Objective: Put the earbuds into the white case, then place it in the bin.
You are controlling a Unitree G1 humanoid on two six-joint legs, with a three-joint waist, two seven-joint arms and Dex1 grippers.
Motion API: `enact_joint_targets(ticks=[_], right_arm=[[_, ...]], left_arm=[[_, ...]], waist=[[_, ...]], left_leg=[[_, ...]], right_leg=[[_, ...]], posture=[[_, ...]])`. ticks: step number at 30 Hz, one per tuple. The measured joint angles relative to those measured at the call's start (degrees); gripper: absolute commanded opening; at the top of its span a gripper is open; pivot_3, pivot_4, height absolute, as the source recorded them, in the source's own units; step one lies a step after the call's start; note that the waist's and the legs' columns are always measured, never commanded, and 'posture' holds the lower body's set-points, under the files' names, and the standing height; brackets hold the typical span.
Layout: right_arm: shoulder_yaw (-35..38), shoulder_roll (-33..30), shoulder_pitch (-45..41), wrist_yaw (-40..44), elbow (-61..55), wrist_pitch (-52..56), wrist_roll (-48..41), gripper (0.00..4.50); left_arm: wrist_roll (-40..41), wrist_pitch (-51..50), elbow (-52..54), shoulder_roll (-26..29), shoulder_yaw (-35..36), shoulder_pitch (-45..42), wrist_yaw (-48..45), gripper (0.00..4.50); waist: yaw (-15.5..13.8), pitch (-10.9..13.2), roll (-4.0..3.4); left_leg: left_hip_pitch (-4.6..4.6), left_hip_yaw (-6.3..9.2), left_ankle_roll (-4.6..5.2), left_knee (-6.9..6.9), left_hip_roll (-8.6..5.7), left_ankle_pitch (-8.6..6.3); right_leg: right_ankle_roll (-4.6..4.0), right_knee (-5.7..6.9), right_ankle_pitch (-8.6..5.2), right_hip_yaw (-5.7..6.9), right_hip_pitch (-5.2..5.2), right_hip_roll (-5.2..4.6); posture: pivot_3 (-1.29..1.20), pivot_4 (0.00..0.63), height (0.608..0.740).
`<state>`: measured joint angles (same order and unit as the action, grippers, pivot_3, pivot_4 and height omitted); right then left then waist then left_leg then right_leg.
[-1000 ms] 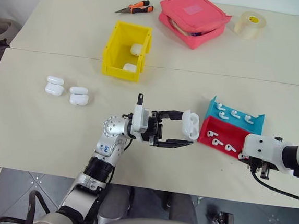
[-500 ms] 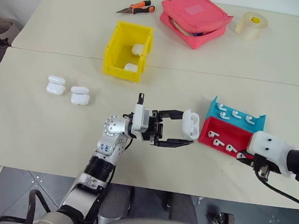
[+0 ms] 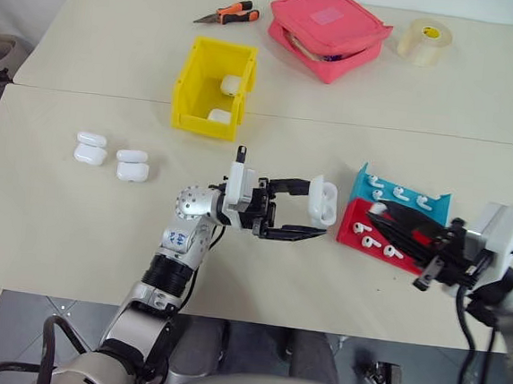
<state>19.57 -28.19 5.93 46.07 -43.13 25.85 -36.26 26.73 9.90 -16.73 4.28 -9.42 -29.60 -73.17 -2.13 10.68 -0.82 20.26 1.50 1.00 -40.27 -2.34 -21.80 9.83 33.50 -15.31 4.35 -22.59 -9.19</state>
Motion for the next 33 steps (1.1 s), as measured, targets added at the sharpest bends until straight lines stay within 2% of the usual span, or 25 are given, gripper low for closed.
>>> enact_joint_targets(ticks=[9, 33], right_arm=[[-10.4, 6.0, -7.4, -6.2, 0.4, -2.6, -1.3, 0.53], [-14.8, 8.3, -5.6, -7.0, 8.0, -10.5, -1.5, 0.53]], left_arm=[[0.1, -3.0, 0.3, 1.6, 0.7, -0.7, -1.0, 2.71], [-0.2, -3.0, 0.5, 1.3, 1.5, -1.2, -0.3, 2.71]], waist=[[0.6, 0.0, 0.00], [0.8, 0.0, 0.00]], left_leg=[[0.01, 0.02, 0.00, 0.04, -0.03, 0.00], [0.00, -0.04, 0.01, 0.07, -0.02, 0.00]], right_leg=[[-0.02, 0.01, -0.01, 0.02, -0.02, 0.00], [-0.02, 0.02, -0.01, 0.00, -0.04, 0.01]], posture=[[0.00, 0.150, 0.740], [0.00, 0.150, 0.740]])
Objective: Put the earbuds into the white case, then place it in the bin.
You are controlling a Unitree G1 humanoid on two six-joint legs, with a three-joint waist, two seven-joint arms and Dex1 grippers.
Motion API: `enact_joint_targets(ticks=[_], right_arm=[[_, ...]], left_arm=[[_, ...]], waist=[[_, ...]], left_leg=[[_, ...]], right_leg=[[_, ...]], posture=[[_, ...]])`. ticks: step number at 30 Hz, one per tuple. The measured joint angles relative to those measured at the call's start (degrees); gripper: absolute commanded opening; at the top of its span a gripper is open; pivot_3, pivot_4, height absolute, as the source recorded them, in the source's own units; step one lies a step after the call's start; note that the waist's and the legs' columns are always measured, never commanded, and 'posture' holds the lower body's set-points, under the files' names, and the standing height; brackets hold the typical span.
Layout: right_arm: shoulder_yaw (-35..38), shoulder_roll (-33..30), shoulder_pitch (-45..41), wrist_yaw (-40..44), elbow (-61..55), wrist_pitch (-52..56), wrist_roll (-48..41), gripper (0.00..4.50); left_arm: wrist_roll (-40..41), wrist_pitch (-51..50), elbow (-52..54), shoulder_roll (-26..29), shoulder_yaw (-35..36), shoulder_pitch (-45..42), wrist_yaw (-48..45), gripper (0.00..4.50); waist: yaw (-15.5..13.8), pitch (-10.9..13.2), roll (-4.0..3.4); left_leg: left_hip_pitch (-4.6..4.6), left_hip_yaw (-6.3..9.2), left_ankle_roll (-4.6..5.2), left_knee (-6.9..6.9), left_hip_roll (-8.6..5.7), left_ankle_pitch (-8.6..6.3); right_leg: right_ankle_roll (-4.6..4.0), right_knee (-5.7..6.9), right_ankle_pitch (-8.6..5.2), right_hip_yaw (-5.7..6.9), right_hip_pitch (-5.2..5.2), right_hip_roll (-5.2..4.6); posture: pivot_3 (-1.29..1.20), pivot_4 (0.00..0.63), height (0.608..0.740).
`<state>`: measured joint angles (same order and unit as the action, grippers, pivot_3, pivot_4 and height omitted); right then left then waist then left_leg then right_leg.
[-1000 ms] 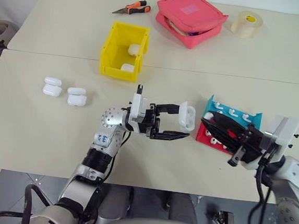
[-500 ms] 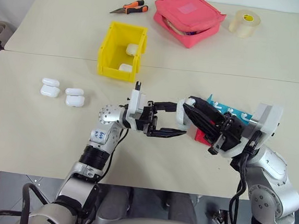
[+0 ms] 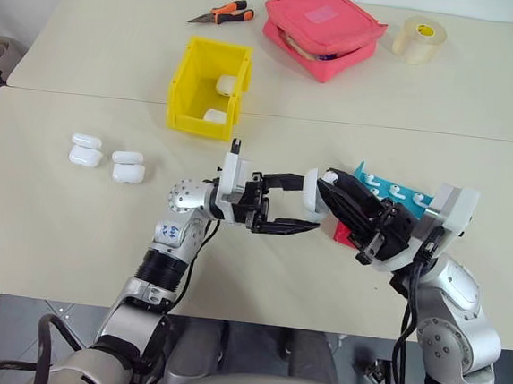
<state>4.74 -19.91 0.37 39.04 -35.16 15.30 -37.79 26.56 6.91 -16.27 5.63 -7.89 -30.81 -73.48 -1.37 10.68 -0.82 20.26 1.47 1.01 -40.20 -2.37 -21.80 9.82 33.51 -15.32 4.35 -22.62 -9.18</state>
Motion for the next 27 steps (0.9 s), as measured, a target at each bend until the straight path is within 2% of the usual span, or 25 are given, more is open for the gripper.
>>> enact_joint_targets(ticks=[14, 25, 27], right_arm=[[-0.6, -1.3, -1.7, 0.2, 3.3, 1.7, -3.1, 0.53], [2.7, -6.4, -3.2, 1.3, 3.3, 5.1, -8.4, 4.31], [2.7, -6.8, -3.7, 1.4, 3.3, 5.8, -8.8, 4.44]], left_arm=[[-0.7, 1.9, -2.6, -0.5, 0.3, -0.3, -0.4, 2.71], [-1.1, 4.0, -2.7, -2.2, 1.0, -0.9, 0.2, 2.71], [-1.0, 4.4, -2.7, -2.7, 1.3, -1.0, 0.5, 2.71]], waist=[[0.0, 0.0, 0.00], [0.0, 0.0, 0.00], [-0.1, 0.0, 0.00]], left_leg=[[0.01, 0.00, 0.00, 0.00, 0.00, 0.00], [0.01, -0.01, 0.00, 0.01, 0.01, 0.00], [0.01, 0.00, 0.00, 0.00, 0.01, 0.00]], right_leg=[[0.00, 0.00, 0.00, 0.00, -0.01, 0.00], [0.00, -0.02, 0.00, 0.00, 0.00, 0.00], [0.00, -0.02, 0.00, 0.00, 0.00, 0.00]], posture=[[0.00, 0.150, 0.740], [0.00, 0.150, 0.740], [0.00, 0.150, 0.740]])
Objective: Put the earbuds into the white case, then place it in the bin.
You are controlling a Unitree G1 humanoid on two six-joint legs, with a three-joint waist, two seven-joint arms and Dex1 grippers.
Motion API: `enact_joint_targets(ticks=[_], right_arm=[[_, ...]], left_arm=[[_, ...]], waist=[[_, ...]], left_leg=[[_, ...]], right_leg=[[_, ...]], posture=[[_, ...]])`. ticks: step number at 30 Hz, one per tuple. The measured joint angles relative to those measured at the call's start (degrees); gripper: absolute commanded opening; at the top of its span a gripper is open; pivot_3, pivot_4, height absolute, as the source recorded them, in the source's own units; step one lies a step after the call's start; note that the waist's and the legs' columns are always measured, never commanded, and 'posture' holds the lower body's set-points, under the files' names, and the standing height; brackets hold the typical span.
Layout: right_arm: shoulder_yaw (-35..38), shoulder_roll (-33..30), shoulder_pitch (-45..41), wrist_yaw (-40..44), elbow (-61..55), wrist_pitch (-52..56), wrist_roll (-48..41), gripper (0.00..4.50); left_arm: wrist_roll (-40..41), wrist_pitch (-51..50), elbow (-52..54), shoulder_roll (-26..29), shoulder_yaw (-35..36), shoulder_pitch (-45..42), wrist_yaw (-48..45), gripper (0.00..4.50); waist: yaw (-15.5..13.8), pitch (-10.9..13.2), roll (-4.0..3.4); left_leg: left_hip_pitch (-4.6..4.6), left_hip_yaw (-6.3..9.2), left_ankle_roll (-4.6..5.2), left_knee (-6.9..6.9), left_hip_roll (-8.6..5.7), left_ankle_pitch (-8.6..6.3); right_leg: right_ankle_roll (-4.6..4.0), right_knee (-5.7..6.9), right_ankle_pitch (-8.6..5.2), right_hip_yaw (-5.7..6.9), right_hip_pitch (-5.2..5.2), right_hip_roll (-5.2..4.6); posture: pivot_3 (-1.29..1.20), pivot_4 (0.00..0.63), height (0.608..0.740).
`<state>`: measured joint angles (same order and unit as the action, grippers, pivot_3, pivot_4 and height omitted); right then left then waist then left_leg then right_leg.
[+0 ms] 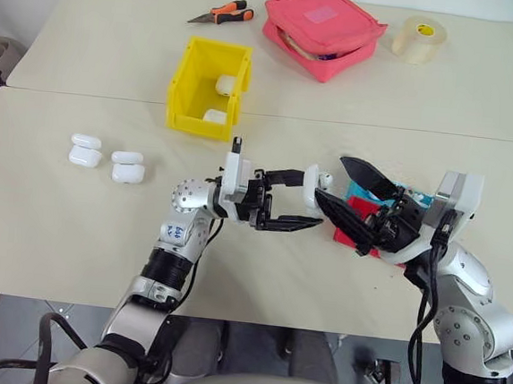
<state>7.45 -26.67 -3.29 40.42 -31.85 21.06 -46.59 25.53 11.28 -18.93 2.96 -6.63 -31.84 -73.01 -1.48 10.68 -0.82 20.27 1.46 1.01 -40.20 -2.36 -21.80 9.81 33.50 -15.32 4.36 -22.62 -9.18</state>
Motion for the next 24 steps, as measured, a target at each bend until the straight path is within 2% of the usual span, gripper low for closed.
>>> enact_joint_targets(ticks=[5, 11, 18, 24], right_arm=[[0.9, -2.1, 0.1, 0.5, -0.2, 0.4, -0.6, 4.44], [13.8, -10.3, 10.9, 3.6, -2.0, 0.4, -1.5, 4.44], [27.8, -15.6, 27.6, 15.5, 4.9, -7.7, 8.3, 4.44], [32.4, -17.6, 30.4, 19.7, 9.2, -10.0, 12.0, 4.44]], left_arm=[[0.0, 0.4, 0.0, -0.1, 0.0, -0.1, 0.6, 2.71], [0.0, 1.4, -0.1, 2.2, 1.2, 0.0, 0.3, 2.71], [0.0, 1.7, 0.1, 4.8, 2.1, 1.3, -0.7, 2.71], [0.1, 1.7, 0.8, 5.9, 2.7, 2.0, -1.1, 2.71]], waist=[[0.0, 0.0, 0.00], [-0.2, 0.0, 0.01], [-0.3, 0.0, 0.02], [0.1, 0.0, 0.02]], left_leg=[[0.01, 0.00, 0.00, 0.00, -0.01, 0.00], [0.04, -0.04, 0.03, 0.03, -0.01, -0.01], [-0.03, -0.14, 0.06, 0.04, -0.01, -0.02], [-0.11, -0.21, 0.05, 0.06, 0.07, -0.02]], right_leg=[[0.00, -0.01, 0.00, 0.00, 0.00, -0.01], [0.00, -0.05, 0.00, 0.02, 0.01, -0.02], [0.01, -0.05, 0.00, -0.05, 0.05, -0.01], [0.01, -0.03, 0.00, -0.09, 0.05, -0.01]], posture=[[0.00, 0.150, 0.740], [0.00, 0.150, 0.740], [0.00, 0.150, 0.740], [0.00, 0.150, 0.740]])
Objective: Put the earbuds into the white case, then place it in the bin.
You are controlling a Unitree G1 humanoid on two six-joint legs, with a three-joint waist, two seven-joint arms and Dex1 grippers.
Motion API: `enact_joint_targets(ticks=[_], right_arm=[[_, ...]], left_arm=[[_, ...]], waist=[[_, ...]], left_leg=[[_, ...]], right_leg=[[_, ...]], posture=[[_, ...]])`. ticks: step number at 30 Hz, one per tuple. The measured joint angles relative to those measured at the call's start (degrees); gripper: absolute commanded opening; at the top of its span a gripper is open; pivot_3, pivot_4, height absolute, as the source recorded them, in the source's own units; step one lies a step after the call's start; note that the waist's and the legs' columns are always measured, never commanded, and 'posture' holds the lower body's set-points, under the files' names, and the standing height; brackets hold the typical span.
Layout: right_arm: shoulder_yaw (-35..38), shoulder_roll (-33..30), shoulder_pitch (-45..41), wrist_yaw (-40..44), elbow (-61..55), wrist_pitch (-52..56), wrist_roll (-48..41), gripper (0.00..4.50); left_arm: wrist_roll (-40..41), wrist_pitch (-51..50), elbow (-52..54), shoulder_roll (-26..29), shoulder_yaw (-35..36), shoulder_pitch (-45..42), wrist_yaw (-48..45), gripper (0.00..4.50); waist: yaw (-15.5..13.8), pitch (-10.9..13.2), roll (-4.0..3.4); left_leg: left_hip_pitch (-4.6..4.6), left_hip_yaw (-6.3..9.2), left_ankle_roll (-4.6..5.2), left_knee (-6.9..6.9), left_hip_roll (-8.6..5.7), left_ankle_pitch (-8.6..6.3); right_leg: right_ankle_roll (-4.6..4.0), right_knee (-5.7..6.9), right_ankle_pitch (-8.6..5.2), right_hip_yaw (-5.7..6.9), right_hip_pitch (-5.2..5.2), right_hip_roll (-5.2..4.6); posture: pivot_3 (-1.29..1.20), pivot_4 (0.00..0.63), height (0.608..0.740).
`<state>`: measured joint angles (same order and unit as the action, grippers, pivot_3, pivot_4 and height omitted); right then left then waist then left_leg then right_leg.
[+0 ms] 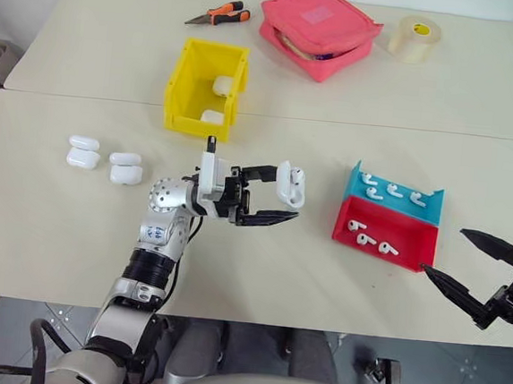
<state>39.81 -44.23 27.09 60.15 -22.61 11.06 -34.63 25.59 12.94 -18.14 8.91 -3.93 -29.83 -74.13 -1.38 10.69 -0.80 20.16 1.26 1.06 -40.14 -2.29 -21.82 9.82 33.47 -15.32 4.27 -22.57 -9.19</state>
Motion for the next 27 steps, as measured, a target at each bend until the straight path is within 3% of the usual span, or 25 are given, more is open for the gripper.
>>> enact_joint_targets(ticks=[7, 11, 15, 22, 27], right_arm=[[-1.6, -8.5, -8.6, -0.3, 3.3, 5.7, 1.3, 4.44], [-9.9, -18.1, -18.9, -2.8, 5.5, 16.9, 1.9, 4.44], [-22.0, -23.6, -32.6, -5.1, 11.7, 24.5, 5.9, 4.44], [-37.7, -24.9, -47.5, -3.9, 20.2, 28.9, 13.9, 4.44], [-44.1, -22.9, -55.1, -1.3, 25.2, 25.7, 19.1, 4.44]], left_arm=[[0.1, -0.4, 2.2, 0.6, 0.1, 1.4, 0.3, 2.71], [0.2, -0.5, 3.0, -0.2, -0.5, 1.8, 0.9, 2.71], [0.2, -0.5, 4.1, -0.8, -1.0, 2.4, 1.3, 2.71], [0.2, -0.5, 4.5, -1.4, -1.7, 3.3, 2.7, 2.71], [0.2, -0.3, 4.6, -1.8, -1.8, 3.5, 3.5, 2.71]], waist=[[-0.1, 0.0, -0.02], [-0.1, 0.0, -0.02], [-0.2, 0.0, -0.02], [0.0, 0.0, -0.03], [0.0, 0.0, -0.03]], left_leg=[[0.00, 0.02, 0.00, -0.03, -0.01, 0.00], [0.03, 0.05, -0.01, -0.05, 0.01, 0.00], [0.11, 0.14, 0.00, -0.06, -0.04, 0.00], [0.26, 0.18, -0.01, -0.06, -0.07, 0.00], [0.25, 0.14, -0.01, -0.08, -0.06, 0.00]], right_leg=[[0.00, 0.00, 0.00, -0.04, 0.00, -0.03], [-0.01, -0.01, 0.00, -0.02, -0.02, -0.03], [-0.01, -0.05, 0.00, 0.04, -0.05, -0.11], [0.00, -0.07, 0.00, 0.13, -0.17, -0.12], [0.01, -0.05, 0.01, 0.13, -0.17, -0.12]], posture=[[0.00, 0.150, 0.740], [0.00, 0.150, 0.740], [0.00, 0.150, 0.740], [0.00, 0.150, 0.740], [0.00, 0.150, 0.740]])
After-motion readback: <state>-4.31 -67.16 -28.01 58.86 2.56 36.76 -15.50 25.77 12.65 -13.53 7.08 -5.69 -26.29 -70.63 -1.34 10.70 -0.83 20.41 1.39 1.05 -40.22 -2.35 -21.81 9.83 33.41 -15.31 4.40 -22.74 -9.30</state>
